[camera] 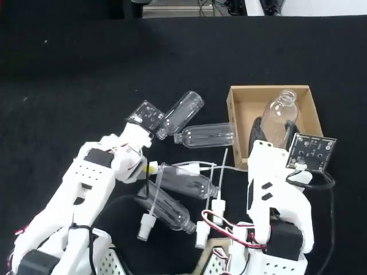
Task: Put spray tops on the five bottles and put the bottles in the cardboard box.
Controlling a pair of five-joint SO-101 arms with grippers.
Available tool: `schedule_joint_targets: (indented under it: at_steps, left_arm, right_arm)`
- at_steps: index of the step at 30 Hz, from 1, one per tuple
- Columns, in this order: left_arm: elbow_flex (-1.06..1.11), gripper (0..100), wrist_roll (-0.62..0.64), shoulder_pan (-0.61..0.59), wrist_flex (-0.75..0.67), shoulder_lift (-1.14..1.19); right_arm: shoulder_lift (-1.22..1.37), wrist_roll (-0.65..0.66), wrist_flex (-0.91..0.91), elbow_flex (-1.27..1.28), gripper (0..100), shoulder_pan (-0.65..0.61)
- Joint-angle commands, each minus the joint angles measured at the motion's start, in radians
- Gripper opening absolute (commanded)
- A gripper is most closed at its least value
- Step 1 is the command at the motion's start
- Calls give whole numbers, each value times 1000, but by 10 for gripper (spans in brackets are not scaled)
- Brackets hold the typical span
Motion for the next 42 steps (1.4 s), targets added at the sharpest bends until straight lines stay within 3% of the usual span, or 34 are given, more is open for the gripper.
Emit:
schedule_joint_targets:
  at_steps: [1,12,36,42]
  left_arm:
    - [-18,278,2,15,-29,48]
    - [-110,278,-48,16,-34,213]
    - [-111,278,-54,90,-40,224]
    - [-33,244,-52,90,-193,224]
  right_arm:
    - [-15,-5,-5,-2,11,9]
    - [-13,-5,-5,-2,11,9]
    - [-13,-5,-6,-2,11,9]
    - [-10,-5,-5,-2,11,9]
